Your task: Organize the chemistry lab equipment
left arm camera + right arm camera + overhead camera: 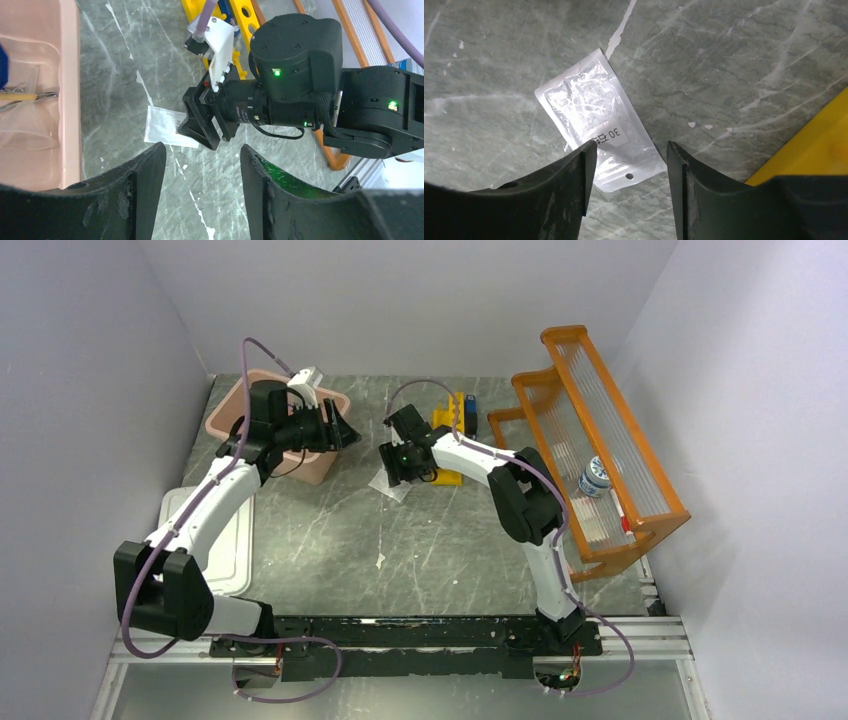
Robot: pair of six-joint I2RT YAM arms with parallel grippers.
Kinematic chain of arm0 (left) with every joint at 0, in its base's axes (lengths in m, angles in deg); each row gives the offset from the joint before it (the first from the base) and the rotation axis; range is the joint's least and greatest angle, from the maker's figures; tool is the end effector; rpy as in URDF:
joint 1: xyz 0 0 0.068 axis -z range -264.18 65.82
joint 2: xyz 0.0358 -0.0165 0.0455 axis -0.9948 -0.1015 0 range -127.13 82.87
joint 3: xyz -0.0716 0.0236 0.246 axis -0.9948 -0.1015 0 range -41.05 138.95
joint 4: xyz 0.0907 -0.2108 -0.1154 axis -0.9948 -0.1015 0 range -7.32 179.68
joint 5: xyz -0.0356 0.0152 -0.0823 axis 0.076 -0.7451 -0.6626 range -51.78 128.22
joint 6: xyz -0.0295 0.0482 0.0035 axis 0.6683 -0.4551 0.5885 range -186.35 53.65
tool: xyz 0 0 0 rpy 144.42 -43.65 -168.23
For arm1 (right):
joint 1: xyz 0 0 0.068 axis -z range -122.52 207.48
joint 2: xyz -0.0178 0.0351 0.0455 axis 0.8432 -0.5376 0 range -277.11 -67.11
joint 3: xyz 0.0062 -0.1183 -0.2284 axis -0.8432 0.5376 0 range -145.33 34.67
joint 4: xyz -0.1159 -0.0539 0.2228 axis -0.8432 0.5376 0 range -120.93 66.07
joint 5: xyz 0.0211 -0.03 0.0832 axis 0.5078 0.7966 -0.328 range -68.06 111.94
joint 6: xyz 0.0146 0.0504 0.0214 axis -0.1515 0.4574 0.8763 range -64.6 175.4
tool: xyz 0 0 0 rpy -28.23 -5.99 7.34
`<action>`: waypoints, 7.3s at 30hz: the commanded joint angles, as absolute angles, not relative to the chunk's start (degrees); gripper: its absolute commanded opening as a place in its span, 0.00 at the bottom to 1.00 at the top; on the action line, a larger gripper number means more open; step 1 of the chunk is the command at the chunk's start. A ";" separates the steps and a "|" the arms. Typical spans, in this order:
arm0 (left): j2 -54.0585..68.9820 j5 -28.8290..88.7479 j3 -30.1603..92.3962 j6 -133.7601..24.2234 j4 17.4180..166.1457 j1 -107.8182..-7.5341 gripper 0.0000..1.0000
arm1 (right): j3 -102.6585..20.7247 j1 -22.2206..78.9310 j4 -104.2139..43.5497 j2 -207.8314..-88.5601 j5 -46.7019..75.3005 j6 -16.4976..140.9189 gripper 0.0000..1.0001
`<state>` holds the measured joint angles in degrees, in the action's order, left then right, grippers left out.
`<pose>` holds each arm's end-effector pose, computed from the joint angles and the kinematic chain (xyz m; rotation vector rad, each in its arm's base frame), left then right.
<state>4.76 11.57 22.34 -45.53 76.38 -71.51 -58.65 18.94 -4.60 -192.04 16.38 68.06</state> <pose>0.3016 -0.0859 0.3017 0.1479 2.1039 -0.8348 0.3560 0.2883 0.1458 -0.6276 2.5676 0.4440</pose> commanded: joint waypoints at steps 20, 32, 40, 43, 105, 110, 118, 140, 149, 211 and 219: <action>12.26 20.34 12.36 -42.56 79.63 -70.12 0.57 | -55.20 14.06 -2.73 -192.40 25.73 64.78 0.00; 14.14 25.66 10.35 -39.41 79.72 -69.18 0.57 | -56.71 14.18 -1.92 -191.88 24.12 63.02 0.55; 14.03 25.83 10.67 -39.45 79.50 -69.15 0.57 | -58.97 14.18 2.95 -195.95 19.06 62.07 0.49; 14.26 25.88 10.14 -39.41 79.40 -69.15 0.57 | -58.79 14.24 4.62 -197.98 17.18 61.97 0.36; 4.47 40.81 27.29 -33.40 66.96 -78.13 0.05 | -46.94 20.63 -30.11 -166.19 -1.08 68.11 0.56; -1.86 37.88 29.62 -30.32 67.22 -83.38 0.05 | -48.00 20.63 -27.20 -167.49 2.05 66.70 0.57; -12.79 38.09 33.46 -30.77 68.20 -84.09 0.06 | -47.50 20.59 -26.68 -169.27 5.18 66.19 0.57; -5.79 50.61 40.42 -38.77 53.99 -86.81 0.54 | -48.49 20.62 -25.39 -170.59 8.73 72.58 0.55; 9.37 56.79 23.42 -37.80 47.12 -88.50 0.77 | -46.26 20.62 -27.04 -170.12 9.21 78.23 0.53; -2.49 58.68 3.08 -26.44 58.62 -79.87 0.08 | -36.96 20.72 -28.62 -164.87 11.25 76.46 0.52; 5.31 51.74 2.81 -24.37 56.76 -79.82 0.05 | -34.95 20.47 -30.31 -163.99 8.89 80.36 0.52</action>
